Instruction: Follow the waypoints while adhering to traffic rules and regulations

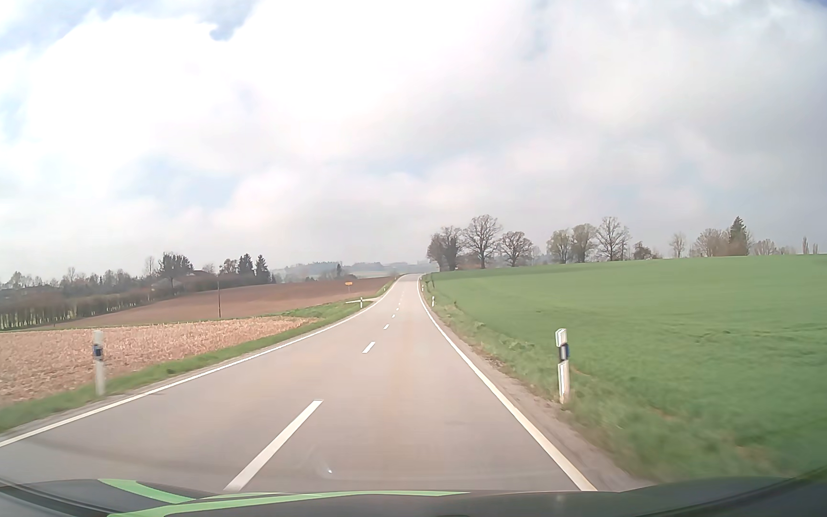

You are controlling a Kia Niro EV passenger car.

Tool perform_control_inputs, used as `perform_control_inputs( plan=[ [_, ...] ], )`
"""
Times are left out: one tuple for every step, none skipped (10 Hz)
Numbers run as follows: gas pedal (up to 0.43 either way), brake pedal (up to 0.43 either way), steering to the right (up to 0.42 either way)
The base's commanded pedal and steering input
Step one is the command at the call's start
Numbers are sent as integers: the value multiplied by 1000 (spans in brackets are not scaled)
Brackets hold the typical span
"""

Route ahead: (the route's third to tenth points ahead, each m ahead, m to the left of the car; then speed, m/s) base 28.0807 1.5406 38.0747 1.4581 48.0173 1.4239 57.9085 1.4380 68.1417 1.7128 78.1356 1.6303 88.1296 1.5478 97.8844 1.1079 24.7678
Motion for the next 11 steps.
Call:
perform_control_inputs(
  plan=[
    [0, 0, -4],
    [0, 0, -4],
    [0, 0, -3],
    [0, 0, -3],
    [0, 0, -2],
    [0, 0, -2],
    [0, 0, -2],
    [8, 0, -2],
    [20, 0, -2],
    [39, 0, -2],
    [59, 0, -2]
  ],
)
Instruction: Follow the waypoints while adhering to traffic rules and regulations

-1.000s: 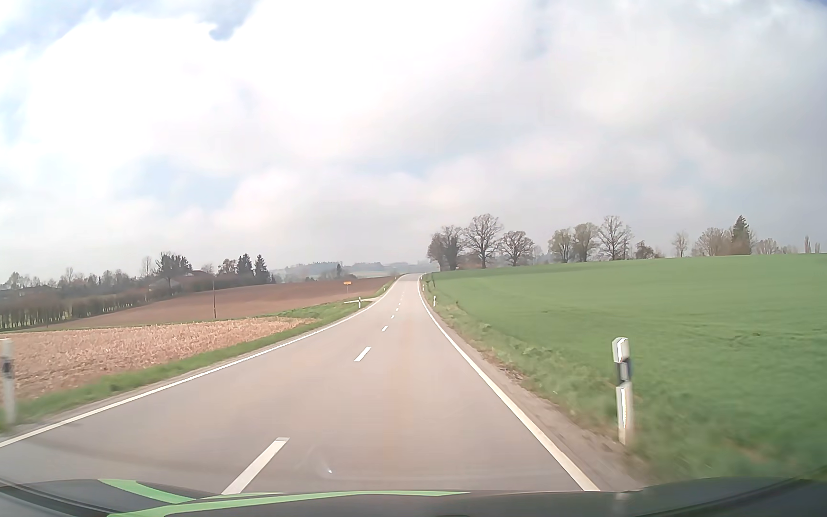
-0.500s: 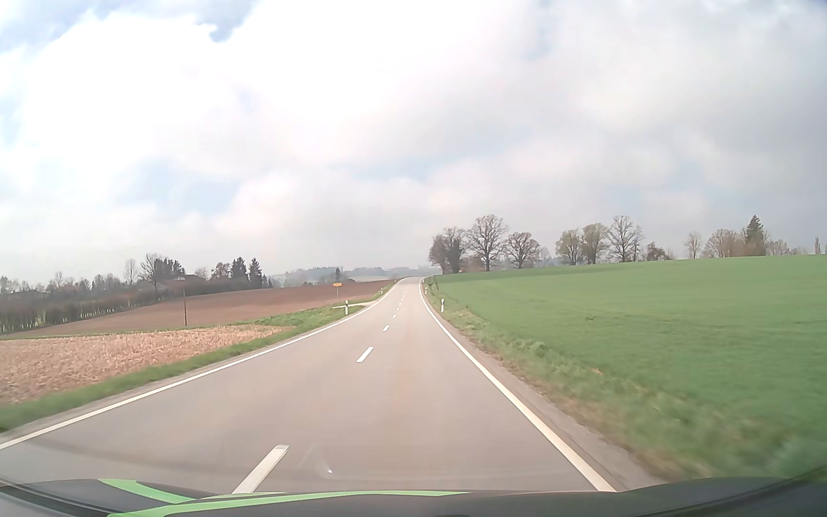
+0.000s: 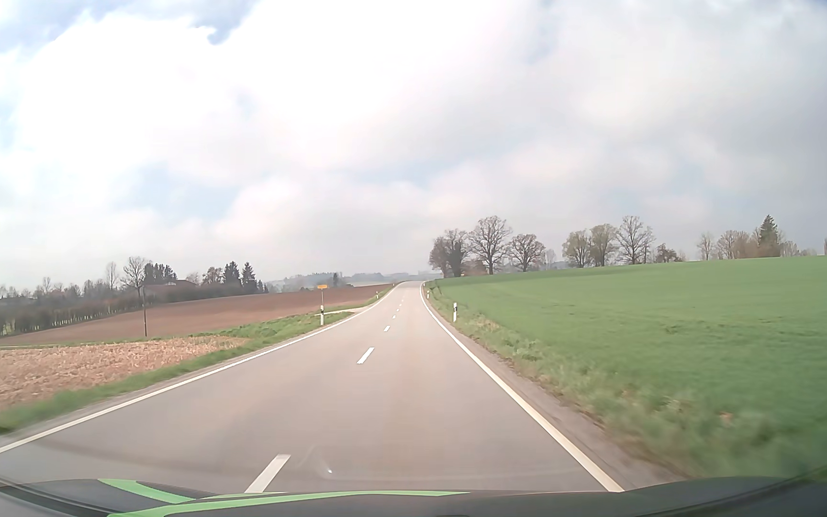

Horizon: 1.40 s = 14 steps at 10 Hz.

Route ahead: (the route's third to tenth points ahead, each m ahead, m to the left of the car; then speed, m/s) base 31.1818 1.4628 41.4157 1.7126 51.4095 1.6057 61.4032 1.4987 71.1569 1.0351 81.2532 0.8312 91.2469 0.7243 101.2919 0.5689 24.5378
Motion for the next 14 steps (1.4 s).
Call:
perform_control_inputs(
  plan=[
    [67, 0, -1],
    [87, 0, -2],
    [98, 0, -1],
    [110, 0, -2],
    [110, 0, -2],
    [118, 0, -2],
    [118, 0, -2],
    [130, 0, -2],
    [150, 0, -1],
    [157, 0, -2],
    [157, 0, -2],
    [157, 0, -2],
    [157, 0, -2],
    [157, 0, -2]
  ],
)
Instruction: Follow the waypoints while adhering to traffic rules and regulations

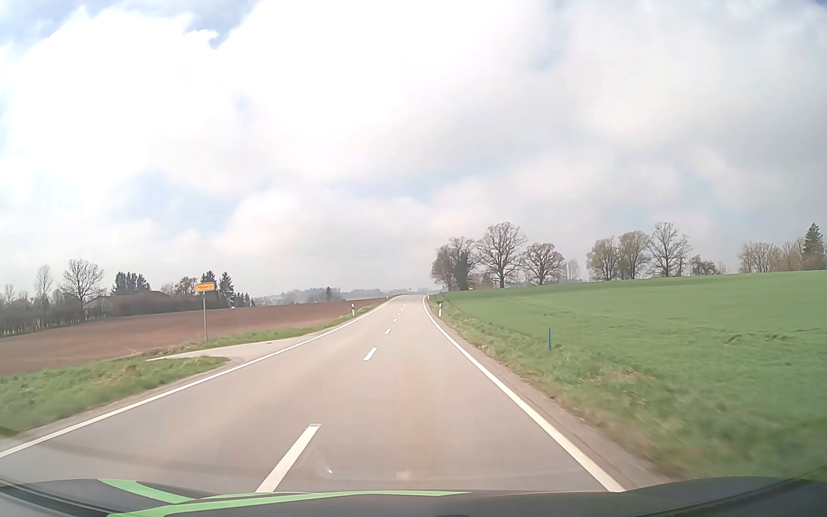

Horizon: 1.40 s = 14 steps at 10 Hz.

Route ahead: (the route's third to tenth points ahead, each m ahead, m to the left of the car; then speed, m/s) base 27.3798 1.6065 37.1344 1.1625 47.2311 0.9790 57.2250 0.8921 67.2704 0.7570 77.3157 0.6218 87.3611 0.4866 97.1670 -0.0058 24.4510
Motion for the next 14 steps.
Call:
perform_control_inputs(
  plan=[
    [157, 0, -1],
    [157, 0, -2],
    [169, 0, -1],
    [177, 0, -1],
    [177, 0, -1],
    [189, 0, 0],
    [189, 0, 0],
    [197, 0, 1],
    [197, 0, 1],
    [209, 0, 1],
    [209, 0, 1],
    [209, 0, 1],
    [220, 0, 1],
    [220, 0, 2]
  ],
)
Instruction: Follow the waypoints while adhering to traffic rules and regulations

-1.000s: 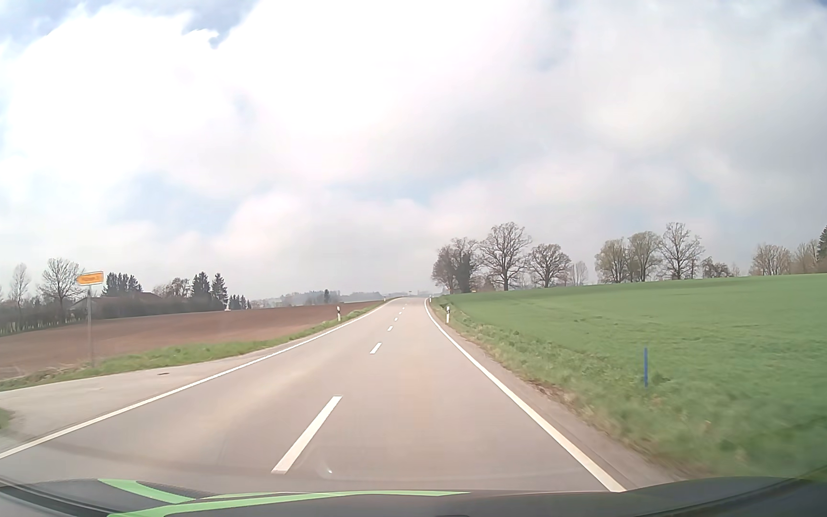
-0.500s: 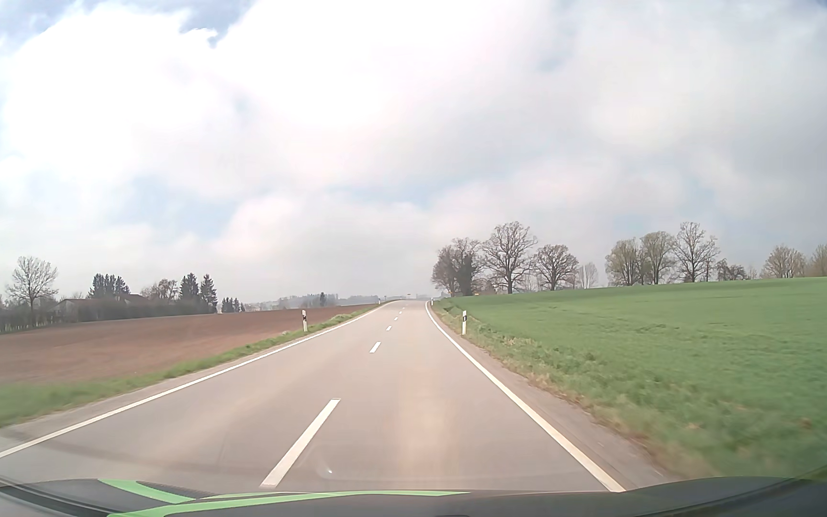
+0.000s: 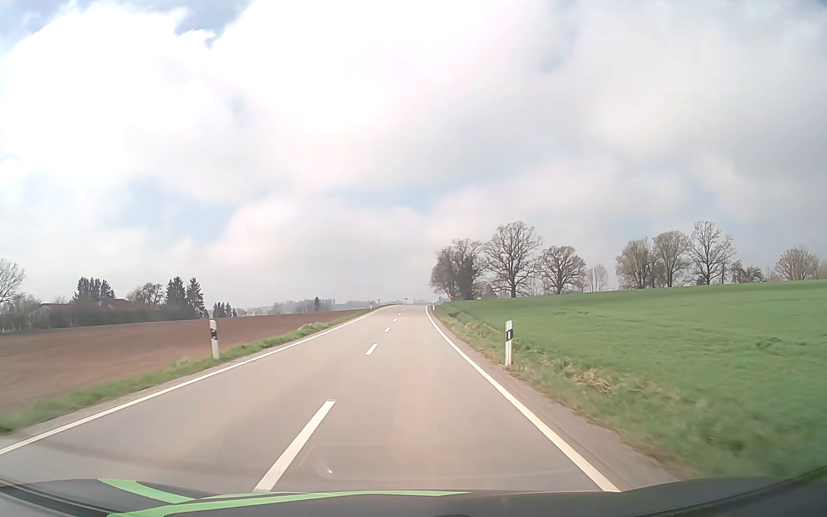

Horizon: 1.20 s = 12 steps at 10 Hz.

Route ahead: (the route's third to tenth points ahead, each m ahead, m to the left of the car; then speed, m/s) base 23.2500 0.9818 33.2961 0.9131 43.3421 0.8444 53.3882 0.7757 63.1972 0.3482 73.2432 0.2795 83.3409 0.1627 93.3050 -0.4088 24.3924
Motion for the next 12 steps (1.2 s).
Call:
perform_control_inputs(
  plan=[
    [220, 0, 1],
    [220, 0, 1],
    [220, 0, 1],
    [220, 0, 1],
    [220, 0, 1],
    [220, 0, 1],
    [220, 0, 1],
    [220, 0, 1],
    [220, 0, 1],
    [220, 0, 1],
    [220, 0, 1],
    [220, 0, 1]
  ],
)
